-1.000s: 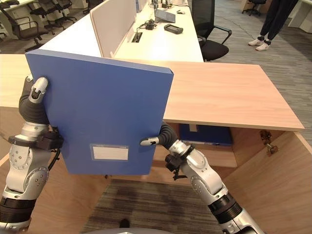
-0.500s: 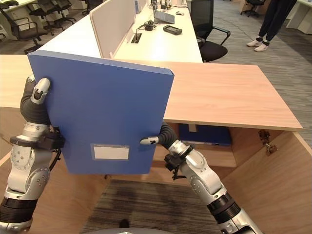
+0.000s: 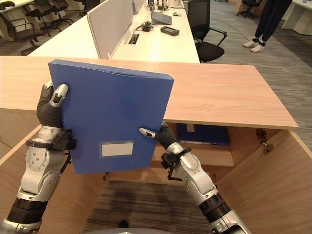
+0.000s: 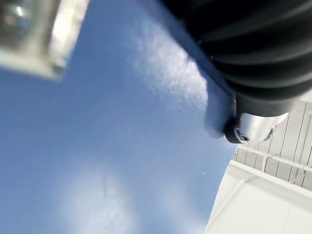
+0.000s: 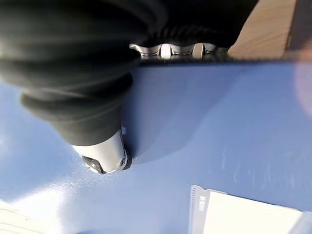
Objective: Put the empty folder in the office cabinet
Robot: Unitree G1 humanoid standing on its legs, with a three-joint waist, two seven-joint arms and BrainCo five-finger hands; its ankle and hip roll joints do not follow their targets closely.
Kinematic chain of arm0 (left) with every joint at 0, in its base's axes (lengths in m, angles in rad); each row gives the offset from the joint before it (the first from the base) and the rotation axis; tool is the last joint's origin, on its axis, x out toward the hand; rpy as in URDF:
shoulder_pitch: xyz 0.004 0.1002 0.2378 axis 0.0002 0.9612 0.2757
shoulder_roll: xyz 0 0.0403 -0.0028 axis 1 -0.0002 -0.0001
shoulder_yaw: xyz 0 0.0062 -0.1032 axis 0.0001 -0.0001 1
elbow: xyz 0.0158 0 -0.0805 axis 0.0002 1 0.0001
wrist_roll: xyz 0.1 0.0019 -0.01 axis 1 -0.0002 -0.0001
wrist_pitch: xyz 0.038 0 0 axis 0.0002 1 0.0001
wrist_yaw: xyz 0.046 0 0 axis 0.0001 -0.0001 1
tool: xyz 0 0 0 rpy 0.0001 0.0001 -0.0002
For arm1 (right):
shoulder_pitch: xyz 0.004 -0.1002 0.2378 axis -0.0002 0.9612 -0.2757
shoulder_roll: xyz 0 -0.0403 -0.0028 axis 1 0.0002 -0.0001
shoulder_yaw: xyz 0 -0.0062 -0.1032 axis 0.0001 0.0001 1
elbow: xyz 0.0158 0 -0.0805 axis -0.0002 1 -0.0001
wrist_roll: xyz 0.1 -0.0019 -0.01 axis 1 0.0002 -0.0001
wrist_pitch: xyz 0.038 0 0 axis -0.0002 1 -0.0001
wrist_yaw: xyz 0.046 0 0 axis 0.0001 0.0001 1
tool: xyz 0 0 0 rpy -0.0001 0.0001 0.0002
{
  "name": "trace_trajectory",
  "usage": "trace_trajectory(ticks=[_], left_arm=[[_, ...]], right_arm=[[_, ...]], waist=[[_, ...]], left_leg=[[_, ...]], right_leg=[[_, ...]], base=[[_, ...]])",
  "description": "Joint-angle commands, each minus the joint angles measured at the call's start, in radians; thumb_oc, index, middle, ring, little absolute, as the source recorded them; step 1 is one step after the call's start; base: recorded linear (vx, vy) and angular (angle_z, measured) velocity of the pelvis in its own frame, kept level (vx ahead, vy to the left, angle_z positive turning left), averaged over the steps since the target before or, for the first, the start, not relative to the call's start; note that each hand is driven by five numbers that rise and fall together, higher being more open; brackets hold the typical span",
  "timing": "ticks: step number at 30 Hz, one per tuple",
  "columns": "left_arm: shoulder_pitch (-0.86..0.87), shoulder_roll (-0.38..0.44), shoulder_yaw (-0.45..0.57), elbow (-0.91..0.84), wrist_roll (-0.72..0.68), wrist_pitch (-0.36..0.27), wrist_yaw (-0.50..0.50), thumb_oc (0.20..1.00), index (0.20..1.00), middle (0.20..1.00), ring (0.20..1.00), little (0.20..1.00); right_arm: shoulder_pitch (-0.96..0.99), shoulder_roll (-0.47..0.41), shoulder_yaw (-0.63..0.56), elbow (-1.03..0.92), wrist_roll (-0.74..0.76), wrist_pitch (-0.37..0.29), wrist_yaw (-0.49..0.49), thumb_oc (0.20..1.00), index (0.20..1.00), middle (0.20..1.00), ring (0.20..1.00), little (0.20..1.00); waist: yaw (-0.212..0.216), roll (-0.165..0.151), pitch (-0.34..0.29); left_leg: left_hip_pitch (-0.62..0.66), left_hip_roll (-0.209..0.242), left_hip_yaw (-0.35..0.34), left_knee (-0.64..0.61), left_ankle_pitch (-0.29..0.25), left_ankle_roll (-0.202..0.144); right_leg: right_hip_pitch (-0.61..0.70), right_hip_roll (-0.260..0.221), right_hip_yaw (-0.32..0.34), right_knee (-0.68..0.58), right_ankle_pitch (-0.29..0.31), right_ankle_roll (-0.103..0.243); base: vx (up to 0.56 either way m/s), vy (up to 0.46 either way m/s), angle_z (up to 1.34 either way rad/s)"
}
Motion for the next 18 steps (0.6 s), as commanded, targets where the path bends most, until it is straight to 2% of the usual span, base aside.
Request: trace_trajectory(ticks=[1,7,8,9,10,12,15,18], left_arm=[[-0.104,-0.017,-0.017,-0.007,-0.029,-0.07,-0.013,0.2,0.2,0.2,0.2,0.2],[-0.08,-0.026,-0.008,0.006,-0.024,-0.067,-0.01,0.2,0.2,0.2,0.2,0.2],[-0.072,-0.025,0.001,0.012,-0.017,-0.065,-0.006,0.464,0.464,0.464,0.464,0.464],[-0.069,-0.025,0.004,0.015,-0.014,-0.066,-0.005,0.636,0.636,0.636,0.636,0.636],[-0.063,-0.023,0.011,0.019,-0.011,-0.066,-0.007,1.0,1.0,1.0,1.0,1.0],[-0.049,-0.018,0.019,0.025,-0.011,-0.063,-0.021,1.0,1.0,1.0,1.0,1.0],[-0.003,-0.015,0.071,0.073,-0.051,-0.067,-0.095,1.0,1.0,1.0,1.0,1.0],[0.05,-0.046,0.129,0.153,-0.155,-0.063,-0.199,1.0,1.0,1.0,1.0,1.0]], right_arm=[[-0.027,0.038,-0.013,0.006,-0.019,-0.012,-0.036,0.2,0.2,0.2,0.2,0.2],[-0.012,0.036,-0.003,-0.005,-0.011,-0.004,-0.019,0.2,0.2,0.2,0.2,0.2],[-0.013,0.031,-0.003,-0.012,-0.005,-0.003,-0.006,0.2,0.2,0.2,0.2,0.2],[-0.014,0.027,-0.003,-0.016,-0.005,-0.003,0.0,0.2,0.2,0.2,0.2,0.2],[-0.014,0.015,-0.006,-0.028,-0.009,-0.003,0.015,0.2,0.2,0.2,0.2,0.2],[-0.01,-0.007,-0.012,-0.043,-0.011,0.002,0.04,0.2,0.2,0.2,0.2,0.2],[0.01,-0.096,-0.034,-0.072,-0.059,0.023,0.135,0.2,0.2,0.2,0.2,0.2],[0.037,-0.179,-0.079,-0.095,-0.07,0.036,0.203,0.2,0.2,0.2,0.2,0.2]], waist=[[0.016,-0.005,-0.024],[0.017,-0.007,-0.025],[0.017,-0.007,-0.025],[0.017,-0.007,-0.025],[0.019,-0.008,-0.026],[0.02,-0.008,-0.025],[0.023,-0.013,-0.024],[0.024,-0.018,-0.021]], left_leg=[[0.099,0.01,-0.023,0.003,-0.151,0.0],[0.106,0.012,-0.024,0.003,-0.154,0.001],[0.106,0.012,-0.024,0.003,-0.154,0.0],[0.106,0.013,-0.024,0.003,-0.154,0.0],[0.106,0.014,-0.024,0.003,-0.153,0.0],[0.106,0.015,-0.025,0.003,-0.153,-0.001],[0.104,0.015,-0.028,0.003,-0.15,-0.003],[0.1,0.015,-0.03,0.003,-0.148,-0.005]], right_leg=[[-0.064,-0.018,0.014,0.017,0.041,0.041],[-0.06,-0.017,0.013,0.018,0.037,0.039],[-0.061,-0.016,0.013,0.019,0.037,0.038],[-0.06,-0.016,0.013,0.019,0.036,0.038],[-0.059,-0.016,0.012,0.019,0.035,0.038],[-0.059,-0.016,0.011,0.019,0.034,0.039],[-0.06,-0.014,0.007,0.02,0.034,0.04],[-0.062,-0.014,0.007,0.021,0.035,0.042]], base=[[0.0,0.0,0.0],[0.0,0.0,0.0],[0.0,0.0,0.0],[0.0,0.0,0.0],[0.0,0.0,0.0],[0.0,0.0,0.0],[0.0,0.0,0.0],[0.0,0.0,0.0]])
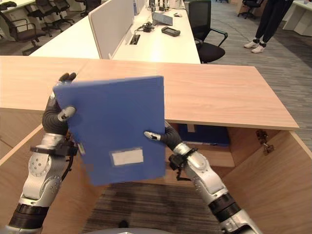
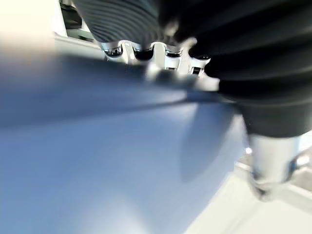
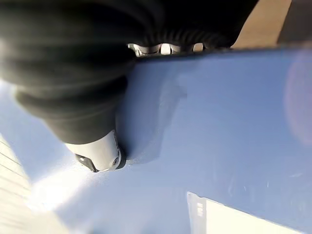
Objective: Put the empty folder in the office cabinet
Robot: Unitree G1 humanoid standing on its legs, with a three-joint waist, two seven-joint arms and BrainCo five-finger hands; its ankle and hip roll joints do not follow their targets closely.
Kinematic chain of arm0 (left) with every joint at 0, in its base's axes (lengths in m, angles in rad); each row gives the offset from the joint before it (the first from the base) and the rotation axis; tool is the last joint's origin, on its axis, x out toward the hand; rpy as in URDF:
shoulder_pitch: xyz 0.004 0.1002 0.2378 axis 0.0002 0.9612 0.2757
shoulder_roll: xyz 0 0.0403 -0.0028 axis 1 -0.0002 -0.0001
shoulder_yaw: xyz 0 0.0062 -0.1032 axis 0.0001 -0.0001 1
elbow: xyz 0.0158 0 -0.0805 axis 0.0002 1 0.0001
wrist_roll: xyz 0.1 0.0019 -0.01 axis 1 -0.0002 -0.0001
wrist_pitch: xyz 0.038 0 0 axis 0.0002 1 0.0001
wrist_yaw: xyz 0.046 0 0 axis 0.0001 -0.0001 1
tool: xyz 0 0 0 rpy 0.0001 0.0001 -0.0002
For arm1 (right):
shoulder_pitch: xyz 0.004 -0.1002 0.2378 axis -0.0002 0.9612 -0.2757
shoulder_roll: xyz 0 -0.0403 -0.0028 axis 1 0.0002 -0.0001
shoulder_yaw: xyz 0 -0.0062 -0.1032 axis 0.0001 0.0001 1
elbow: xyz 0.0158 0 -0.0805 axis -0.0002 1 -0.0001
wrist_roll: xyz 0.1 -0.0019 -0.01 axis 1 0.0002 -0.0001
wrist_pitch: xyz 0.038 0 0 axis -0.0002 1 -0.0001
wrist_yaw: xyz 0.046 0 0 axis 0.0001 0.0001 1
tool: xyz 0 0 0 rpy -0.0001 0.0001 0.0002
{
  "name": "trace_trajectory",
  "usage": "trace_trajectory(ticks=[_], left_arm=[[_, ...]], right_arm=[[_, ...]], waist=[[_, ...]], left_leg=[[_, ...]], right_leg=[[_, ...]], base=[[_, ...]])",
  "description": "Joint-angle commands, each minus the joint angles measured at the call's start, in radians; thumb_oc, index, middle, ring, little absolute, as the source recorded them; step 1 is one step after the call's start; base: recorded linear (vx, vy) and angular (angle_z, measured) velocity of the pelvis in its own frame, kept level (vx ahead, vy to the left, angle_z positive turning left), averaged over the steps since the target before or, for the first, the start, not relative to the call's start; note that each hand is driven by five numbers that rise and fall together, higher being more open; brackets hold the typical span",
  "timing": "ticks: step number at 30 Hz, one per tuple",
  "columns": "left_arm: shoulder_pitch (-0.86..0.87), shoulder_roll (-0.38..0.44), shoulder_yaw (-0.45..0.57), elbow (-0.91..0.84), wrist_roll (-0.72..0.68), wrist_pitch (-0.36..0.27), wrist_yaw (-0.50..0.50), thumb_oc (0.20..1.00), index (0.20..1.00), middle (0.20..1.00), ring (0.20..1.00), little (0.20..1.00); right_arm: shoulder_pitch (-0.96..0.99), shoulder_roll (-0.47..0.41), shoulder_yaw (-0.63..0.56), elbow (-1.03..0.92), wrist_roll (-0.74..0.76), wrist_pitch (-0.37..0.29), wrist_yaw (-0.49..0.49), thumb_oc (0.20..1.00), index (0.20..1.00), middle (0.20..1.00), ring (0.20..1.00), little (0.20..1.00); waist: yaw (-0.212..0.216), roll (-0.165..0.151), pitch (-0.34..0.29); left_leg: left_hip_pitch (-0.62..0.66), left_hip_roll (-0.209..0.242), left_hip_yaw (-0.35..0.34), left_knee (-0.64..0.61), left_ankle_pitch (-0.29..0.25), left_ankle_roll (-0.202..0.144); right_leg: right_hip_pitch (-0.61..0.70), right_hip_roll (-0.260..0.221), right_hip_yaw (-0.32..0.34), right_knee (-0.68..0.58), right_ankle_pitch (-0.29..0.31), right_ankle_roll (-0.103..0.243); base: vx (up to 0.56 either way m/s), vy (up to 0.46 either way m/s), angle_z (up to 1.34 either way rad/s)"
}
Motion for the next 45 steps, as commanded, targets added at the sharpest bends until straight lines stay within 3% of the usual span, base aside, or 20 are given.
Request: trace_trajectory(ticks=[1,3,5,7,8,10,13,17,21,25,28,34,37,39,40,45], left_arm=[[-0.047,0.014,0.067,0.038,-0.139,-0.045,-0.126,1.0,1.0,1.0,1.0,1.0],[0.036,-0.061,0.133,0.164,-0.265,0.002,-0.236,1.0,1.0,1.0,1.0,1.0],[0.1,-0.094,0.163,0.298,-0.273,0.026,-0.24,1.0,1.0,1.0,1.0,1.0],[0.134,-0.09,0.157,0.41,-0.257,0.05,-0.253,1.0,1.0,1.0,1.0,1.0],[0.144,-0.083,0.141,0.488,-0.224,0.065,-0.248,1.0,1.0,1.0,1.0,1.0],[0.198,-0.051,0.071,0.707,-0.024,0.115,-0.277,1.0,1.0,1.0,1.0,1.0],[0.201,-0.062,0.016,0.862,0.123,0.124,-0.27,1.0,1.0,1.0,1.0,1.0],[0.183,-0.097,-0.077,0.981,0.307,0.113,-0.225,1.0,1.0,1.0,1.0,1.0],[0.167,-0.116,-0.129,1.051,0.384,0.108,-0.198,1.0,1.0,1.0,1.0,1.0],[0.149,-0.116,-0.127,1.098,0.402,0.108,-0.171,1.0,1.0,1.0,1.0,1.0],[0.135,-0.11,-0.111,1.152,0.401,0.114,-0.147,1.0,1.0,1.0,1.0,1.0],[0.138,-0.107,-0.115,1.183,0.418,0.11,-0.144,1.0,1.0,1.0,1.0,1.0],[0.151,-0.104,-0.129,1.192,0.43,0.105,-0.153,1.0,1.0,1.0,1.0,1.0],[0.157,-0.103,-0.137,1.192,0.436,0.103,-0.155,1.0,1.0,1.0,1.0,1.0],[0.171,-0.102,-0.154,1.183,0.451,0.103,-0.161,1.0,1.0,1.0,1.0,1.0],[0.195,-0.092,-0.173,1.171,0.466,0.095,-0.178,1.0,1.0,1.0,1.0,1.0]], right_arm=[[-0.005,0.024,-0.061,-0.083,-0.011,-0.037,0.071,0.2,0.2,0.2,0.2,0.2],[0.055,-0.025,-0.139,-0.049,-0.2,-0.051,0.074,0.2,0.2,0.2,0.2,0.2],[0.085,-0.052,-0.216,-0.022,-0.476,-0.1,-0.022,0.2,0.2,0.2,0.2,0.2],[0.116,-0.046,-0.256,0.004,-0.57,-0.113,-0.069,0.2,0.2,0.2,0.2,0.2],[0.125,-0.032,-0.253,0.024,-0.604,-0.106,-0.083,0.2,0.2,0.2,0.2,0.2],[0.17,-0.004,-0.235,0.101,-0.689,-0.08,-0.081,0.2,0.2,0.2,0.2,0.2],[0.197,0.031,-0.207,0.184,-0.696,-0.053,-0.077,0.2,0.2,0.2,0.2,0.2],[0.216,0.032,-0.168,0.278,-0.825,-0.038,-0.124,0.2,0.2,0.2,0.2,0.2],[0.21,0.05,-0.126,0.43,-0.903,-0.018,-0.179,0.2,0.2,0.2,0.2,0.2],[0.211,0.105,-0.137,0.571,-0.821,0.005,-0.205,0.2,0.2,0.2,0.2,0.2],[0.174,0.171,-0.188,0.672,-0.632,0.0,-0.248,0.2,0.2,0.2,0.2,0.2],[0.143,0.206,-0.236,0.715,-0.461,-0.029,-0.254,0.2,0.2,0.2,0.2,0.2],[0.114,0.241,-0.306,0.728,-0.209,-0.07,-0.224,0.2,0.2,0.2,0.2,0.2],[0.106,0.249,-0.325,0.734,-0.149,-0.081,-0.221,0.2,0.2,0.2,0.2,0.2],[0.095,0.268,-0.362,0.73,-0.031,-0.099,-0.215,0.2,0.2,0.2,0.2,0.2],[0.067,0.302,-0.418,0.716,0.168,-0.13,-0.195,0.2,0.2,0.2,0.2,0.2]], waist=[[0.015,-0.017,-0.02],[0.018,-0.016,-0.016],[0.02,-0.012,-0.012],[0.022,-0.009,-0.009],[0.023,-0.008,-0.006],[0.026,-0.004,0.004],[0.026,-0.002,0.008],[0.021,-0.002,0.013],[0.018,0.001,0.015],[0.017,0.005,0.017],[0.02,0.009,0.017],[0.025,0.011,0.016],[0.026,0.016,0.017],[0.027,0.017,0.017],[0.028,0.019,0.017],[0.032,0.022,0.015]], left_leg=[[0.1,0.014,-0.026,0.003,-0.148,-0.006],[0.1,0.013,-0.026,0.003,-0.149,-0.003],[0.098,0.013,-0.028,0.003,-0.149,0.001],[0.096,0.013,-0.03,0.003,-0.148,0.004],[0.093,0.012,-0.033,0.003,-0.146,0.006],[0.085,0.008,-0.039,0.003,-0.144,0.011],[0.089,0.008,-0.041,0.005,-0.156,0.011],[0.085,0.005,-0.042,0.006,-0.159,0.014],[0.085,0.004,-0.043,0.007,-0.161,0.015],[0.085,0.002,-0.044,0.006,-0.16,0.015],[0.084,-0.001,-0.041,0.005,-0.158,0.014],[0.086,-0.001,-0.036,0.004,-0.157,0.014],[0.086,-0.003,-0.032,0.004,-0.157,0.014],[0.087,-0.003,-0.031,0.005,-0.158,0.014],[0.09,-0.004,-0.03,0.004,-0.16,0.014],[0.094,-0.003,-0.028,0.005,-0.163,0.014]], right_leg=[[-0.064,-0.015,0.013,0.021,0.035,0.043],[-0.065,-0.015,0.015,0.022,0.035,0.043],[-0.067,-0.016,0.016,0.022,0.034,0.044],[-0.068,-0.016,0.014,0.024,0.034,0.045],[-0.07,-0.017,0.012,0.025,0.035,0.045],[-0.076,-0.02,0.008,0.03,0.035,0.047],[-0.071,-0.019,0.005,0.028,0.028,0.049],[-0.074,-0.021,0.0,0.033,0.026,0.049],[-0.075,-0.021,-0.002,0.033,0.026,0.049],[-0.073,-0.022,-0.004,0.027,0.029,0.049],[-0.074,-0.024,-0.003,0.019,0.034,0.049],[-0.074,-0.024,0.001,0.015,0.036,0.049],[-0.076,-0.023,0.005,0.015,0.037,0.049],[-0.075,-0.023,0.004,0.015,0.036,0.049],[-0.074,-0.022,0.006,0.016,0.036,0.05],[-0.073,-0.02,0.007,0.018,0.033,0.05]], base=[[0.0,0.0,0.0],[0.0,0.0,0.0],[-0.01,0.028,-0.03],[0.0,0.01,-0.02],[-0.04,0.017,0.03],[-0.05,0.021,0.03],[0.0,0.008,0.04],[-0.01,0.007,0.02],[-0.03,0.008,0.01],[0.0,0.0,0.0],[0.0,0.0,0.0],[0.0,0.0,0.0],[0.0,0.0,0.0],[0.0,0.0,0.0],[0.0,0.0,0.0],[0.0,0.0,0.0]])
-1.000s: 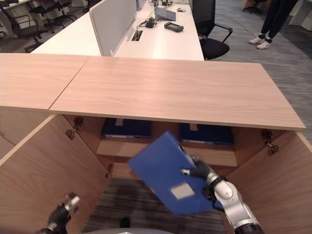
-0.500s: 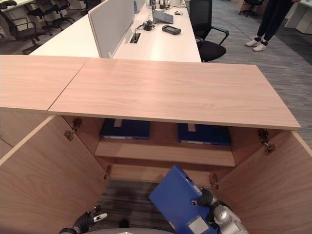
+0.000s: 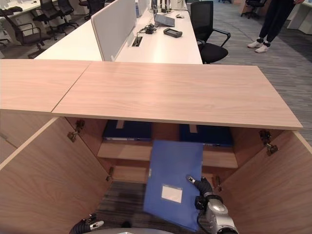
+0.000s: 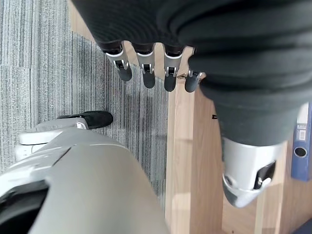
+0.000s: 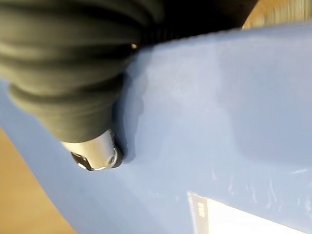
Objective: Put the empty folder in the office cabinet
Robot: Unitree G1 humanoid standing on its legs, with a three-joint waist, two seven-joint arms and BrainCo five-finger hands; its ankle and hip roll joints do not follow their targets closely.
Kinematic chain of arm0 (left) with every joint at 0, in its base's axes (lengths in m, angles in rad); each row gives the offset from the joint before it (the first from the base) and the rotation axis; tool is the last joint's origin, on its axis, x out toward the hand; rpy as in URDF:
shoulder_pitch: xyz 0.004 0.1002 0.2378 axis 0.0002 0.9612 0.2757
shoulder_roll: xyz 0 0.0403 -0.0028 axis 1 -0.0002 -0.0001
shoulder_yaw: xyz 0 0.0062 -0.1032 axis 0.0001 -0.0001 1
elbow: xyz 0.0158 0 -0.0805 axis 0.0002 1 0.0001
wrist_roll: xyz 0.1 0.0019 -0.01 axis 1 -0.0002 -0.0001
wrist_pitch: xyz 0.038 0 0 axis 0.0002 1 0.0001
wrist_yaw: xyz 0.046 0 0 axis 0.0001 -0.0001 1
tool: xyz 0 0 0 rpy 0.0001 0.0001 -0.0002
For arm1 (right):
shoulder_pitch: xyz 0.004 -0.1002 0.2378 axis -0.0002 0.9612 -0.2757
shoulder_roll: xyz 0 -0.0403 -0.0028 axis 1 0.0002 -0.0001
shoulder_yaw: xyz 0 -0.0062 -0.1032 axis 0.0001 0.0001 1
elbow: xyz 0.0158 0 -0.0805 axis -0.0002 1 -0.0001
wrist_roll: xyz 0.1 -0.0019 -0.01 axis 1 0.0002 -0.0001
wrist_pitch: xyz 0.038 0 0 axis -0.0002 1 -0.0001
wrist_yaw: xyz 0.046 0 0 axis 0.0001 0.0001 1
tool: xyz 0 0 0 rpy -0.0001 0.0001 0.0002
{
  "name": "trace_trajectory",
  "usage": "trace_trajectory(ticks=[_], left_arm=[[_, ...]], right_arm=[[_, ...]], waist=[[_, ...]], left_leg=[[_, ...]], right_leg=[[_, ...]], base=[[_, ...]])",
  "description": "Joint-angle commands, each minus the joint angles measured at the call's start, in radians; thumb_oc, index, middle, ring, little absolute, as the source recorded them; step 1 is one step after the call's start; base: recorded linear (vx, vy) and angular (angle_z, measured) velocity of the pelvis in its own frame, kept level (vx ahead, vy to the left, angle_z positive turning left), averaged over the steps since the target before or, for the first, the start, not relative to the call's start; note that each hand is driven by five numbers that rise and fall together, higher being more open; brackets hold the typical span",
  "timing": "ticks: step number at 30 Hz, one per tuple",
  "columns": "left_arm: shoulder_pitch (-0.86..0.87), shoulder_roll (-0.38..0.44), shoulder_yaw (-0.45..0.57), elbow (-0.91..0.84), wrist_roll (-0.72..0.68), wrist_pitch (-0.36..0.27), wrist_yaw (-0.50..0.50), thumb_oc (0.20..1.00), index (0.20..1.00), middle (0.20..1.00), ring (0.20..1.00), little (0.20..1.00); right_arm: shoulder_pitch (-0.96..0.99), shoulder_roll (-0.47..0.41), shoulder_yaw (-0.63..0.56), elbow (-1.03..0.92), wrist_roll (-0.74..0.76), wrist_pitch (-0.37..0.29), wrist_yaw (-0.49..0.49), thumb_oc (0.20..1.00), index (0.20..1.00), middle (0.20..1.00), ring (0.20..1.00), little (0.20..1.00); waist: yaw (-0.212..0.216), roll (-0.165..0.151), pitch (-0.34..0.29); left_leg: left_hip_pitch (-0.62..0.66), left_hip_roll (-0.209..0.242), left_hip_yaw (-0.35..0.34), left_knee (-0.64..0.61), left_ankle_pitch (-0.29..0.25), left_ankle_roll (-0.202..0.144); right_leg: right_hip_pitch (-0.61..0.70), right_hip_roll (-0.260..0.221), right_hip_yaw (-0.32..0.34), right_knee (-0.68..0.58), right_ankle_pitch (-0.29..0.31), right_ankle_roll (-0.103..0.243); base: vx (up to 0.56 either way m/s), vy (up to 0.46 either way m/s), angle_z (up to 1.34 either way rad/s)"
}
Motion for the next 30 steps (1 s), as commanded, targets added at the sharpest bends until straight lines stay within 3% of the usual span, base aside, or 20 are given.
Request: trace_trajectory(ticks=[1,15,20,28,30], left_arm=[[-0.032,0.048,-0.009,0.026,0.033,-0.036,-0.024,1.0,1.0,1.0,1.0,1.0],[-0.02,0.05,-0.027,-0.004,0.007,-0.038,0.011,1.0,1.0,1.0,1.0,1.0],[-0.021,0.06,-0.046,-0.032,-0.018,-0.037,0.026,1.0,1.0,1.0,1.0,1.0],[-0.033,0.079,-0.117,-0.067,-0.023,-0.043,0.031,1.0,1.0,1.0,1.0,1.0],[-0.066,0.083,-0.15,-0.164,-0.098,-0.039,0.04,1.0,1.0,1.0,1.0,1.0]], right_arm=[[-0.107,0.01,-0.093,-0.039,0.187,-0.111,0.027,0.2,0.2,0.2,0.2,0.2],[-0.202,0.09,-0.17,-0.015,0.407,-0.177,-0.068,0.2,0.2,0.2,0.2,0.2],[-0.278,0.125,-0.222,0.017,0.547,-0.222,-0.109,0.2,0.2,0.2,0.2,0.2],[-0.452,0.1,-0.277,0.05,0.655,-0.28,-0.16,0.2,0.2,0.2,0.2,0.2],[-0.536,0.09,-0.276,0.079,0.698,-0.283,-0.196,0.2,0.2,0.2,0.2,0.2]], waist=[[0.04,-0.002,0.029],[0.061,0.005,0.026],[0.079,0.01,0.033],[0.122,0.026,0.072],[0.128,0.029,0.084]], left_leg=[[0.103,-0.003,-0.022,0.014,-0.166,0.011],[0.107,-0.006,-0.03,0.018,-0.174,0.013],[0.102,-0.008,-0.038,0.02,-0.176,0.013],[0.062,-0.02,-0.06,0.029,-0.167,0.017],[0.043,-0.024,-0.068,0.031,-0.162,0.018]], right_leg=[[-0.066,-0.02,0.013,0.024,0.034,0.052],[-0.062,-0.02,0.007,0.036,0.023,0.051],[-0.064,-0.021,0.001,0.044,0.016,0.052],[-0.096,-0.031,-0.022,0.073,0.008,0.057],[-0.111,-0.034,-0.026,0.082,0.009,0.058]], base=[[0.0,0.0,0.0],[0.01,0.001,0.0],[0.01,0.001,0.0],[-0.02,0.003,0.04],[-0.05,0.009,0.18]])
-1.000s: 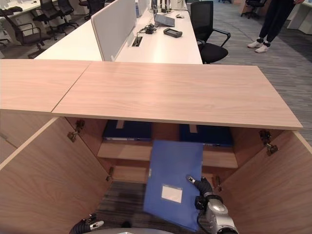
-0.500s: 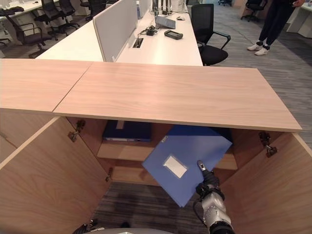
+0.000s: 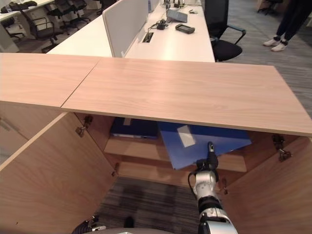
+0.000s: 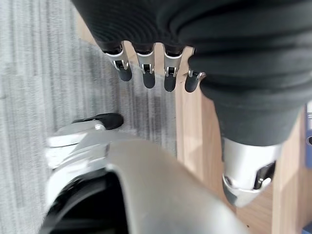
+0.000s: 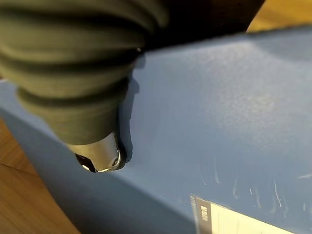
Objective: Put the empty folder in the office cabinet
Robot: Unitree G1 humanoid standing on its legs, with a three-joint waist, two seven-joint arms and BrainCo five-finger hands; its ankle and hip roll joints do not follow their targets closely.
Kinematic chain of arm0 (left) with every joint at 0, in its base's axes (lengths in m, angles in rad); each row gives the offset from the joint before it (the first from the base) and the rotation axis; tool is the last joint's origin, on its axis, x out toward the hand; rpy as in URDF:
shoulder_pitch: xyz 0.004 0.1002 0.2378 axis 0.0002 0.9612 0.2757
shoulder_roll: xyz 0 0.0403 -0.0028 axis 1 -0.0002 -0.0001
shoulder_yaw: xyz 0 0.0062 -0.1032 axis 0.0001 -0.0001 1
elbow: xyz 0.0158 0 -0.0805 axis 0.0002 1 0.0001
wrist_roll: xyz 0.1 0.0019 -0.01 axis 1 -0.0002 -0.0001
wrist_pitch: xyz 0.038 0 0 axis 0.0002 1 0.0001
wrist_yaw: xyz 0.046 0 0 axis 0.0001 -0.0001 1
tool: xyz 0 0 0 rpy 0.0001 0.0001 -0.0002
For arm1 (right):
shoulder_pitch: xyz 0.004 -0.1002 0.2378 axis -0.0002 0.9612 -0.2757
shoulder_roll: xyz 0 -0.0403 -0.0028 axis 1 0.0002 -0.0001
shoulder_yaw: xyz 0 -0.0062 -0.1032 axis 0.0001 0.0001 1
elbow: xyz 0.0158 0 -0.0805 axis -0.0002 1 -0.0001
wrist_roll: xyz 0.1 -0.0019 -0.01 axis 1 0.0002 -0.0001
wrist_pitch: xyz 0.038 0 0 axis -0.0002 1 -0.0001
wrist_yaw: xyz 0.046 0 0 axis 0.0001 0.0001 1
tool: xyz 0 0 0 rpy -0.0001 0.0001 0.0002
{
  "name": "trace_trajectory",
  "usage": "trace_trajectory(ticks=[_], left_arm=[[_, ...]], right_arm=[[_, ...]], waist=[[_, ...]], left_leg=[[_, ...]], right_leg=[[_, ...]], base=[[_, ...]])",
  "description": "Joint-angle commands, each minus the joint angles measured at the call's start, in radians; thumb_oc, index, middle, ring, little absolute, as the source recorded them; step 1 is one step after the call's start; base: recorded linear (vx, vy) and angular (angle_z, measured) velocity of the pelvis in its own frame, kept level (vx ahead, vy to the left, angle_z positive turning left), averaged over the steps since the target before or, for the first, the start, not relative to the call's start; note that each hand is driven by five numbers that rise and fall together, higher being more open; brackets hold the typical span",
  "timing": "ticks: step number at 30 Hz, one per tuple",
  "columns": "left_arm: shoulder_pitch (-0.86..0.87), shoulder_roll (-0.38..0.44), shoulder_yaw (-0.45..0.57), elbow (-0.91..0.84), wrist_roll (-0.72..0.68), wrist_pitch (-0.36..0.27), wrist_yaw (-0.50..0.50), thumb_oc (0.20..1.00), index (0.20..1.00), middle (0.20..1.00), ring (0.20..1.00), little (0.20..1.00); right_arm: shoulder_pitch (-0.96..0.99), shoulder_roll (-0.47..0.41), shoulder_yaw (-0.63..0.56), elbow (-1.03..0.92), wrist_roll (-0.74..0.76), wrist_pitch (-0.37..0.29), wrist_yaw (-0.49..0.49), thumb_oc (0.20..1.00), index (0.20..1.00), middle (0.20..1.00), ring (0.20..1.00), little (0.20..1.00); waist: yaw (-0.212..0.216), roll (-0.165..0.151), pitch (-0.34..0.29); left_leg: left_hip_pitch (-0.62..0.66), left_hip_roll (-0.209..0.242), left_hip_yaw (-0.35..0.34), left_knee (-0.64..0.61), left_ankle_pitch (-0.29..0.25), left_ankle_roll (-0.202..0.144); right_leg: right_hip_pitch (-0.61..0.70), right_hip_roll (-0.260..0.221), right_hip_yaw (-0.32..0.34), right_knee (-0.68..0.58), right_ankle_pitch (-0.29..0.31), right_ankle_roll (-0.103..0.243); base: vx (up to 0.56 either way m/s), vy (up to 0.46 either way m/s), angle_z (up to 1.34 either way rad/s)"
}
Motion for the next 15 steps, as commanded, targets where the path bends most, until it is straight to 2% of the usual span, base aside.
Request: trace_trajectory(ticks=[1,9,12,14,15], left_arm=[[-0.096,0.058,-0.042,-0.08,-0.109,-0.034,0.013,1.0,1.0,1.0,1.0,1.0],[-0.057,0.096,-0.132,-0.153,-0.12,-0.051,-0.011,1.0,1.0,1.0,1.0,1.0],[-0.056,0.109,-0.155,-0.169,-0.11,-0.05,-0.02,1.0,1.0,1.0,1.0,1.0],[-0.07,0.111,-0.156,-0.172,-0.114,-0.046,-0.017,1.0,1.0,1.0,1.0,1.0],[-0.073,0.11,-0.157,-0.173,-0.116,-0.047,-0.013,1.0,1.0,1.0,1.0,1.0]], right_arm=[[-0.228,-0.072,-0.057,0.059,0.068,-0.078,-0.012,0.2,0.2,0.2,0.2,0.2],[-0.42,-0.368,-0.147,0.28,0.145,-0.077,-0.045,0.2,0.2,0.2,0.2,0.2],[-0.448,-0.426,-0.16,0.309,0.17,-0.081,-0.05,0.2,0.2,0.2,0.2,0.2],[-0.466,-0.44,-0.159,0.314,0.171,-0.08,-0.052,0.2,0.2,0.2,0.2,0.2],[-0.473,-0.437,-0.151,0.315,0.165,-0.074,-0.051,0.2,0.2,0.2,0.2,0.2]], waist=[[0.057,0.007,0.07],[0.13,0.042,0.113],[0.148,0.044,0.118],[0.151,0.05,0.127],[0.147,0.055,0.132]], left_leg=[[0.078,-0.025,-0.047,0.026,-0.172,0.02],[-0.027,-0.055,-0.114,0.062,-0.155,0.019],[-0.044,-0.065,-0.129,0.08,-0.164,0.023],[-0.047,-0.066,-0.127,0.094,-0.181,0.037],[-0.039,-0.059,-0.123,0.094,-0.189,0.043]], right_leg=[[-0.087,-0.04,-0.004,0.087,0.005,0.059],[-0.128,-0.076,-0.088,0.109,0.009,0.071],[-0.127,-0.085,-0.108,0.12,0.002,0.079],[-0.168,-0.1,-0.109,0.198,0.001,0.096],[-0.202,-0.113,-0.111,0.253,0.022,0.11]], base=[[-0.07,0.018,0.26],[-0.03,0.032,0.33],[0.02,0.04,0.24],[0.01,0.083,0.1],[-0.01,0.13,0.01]])
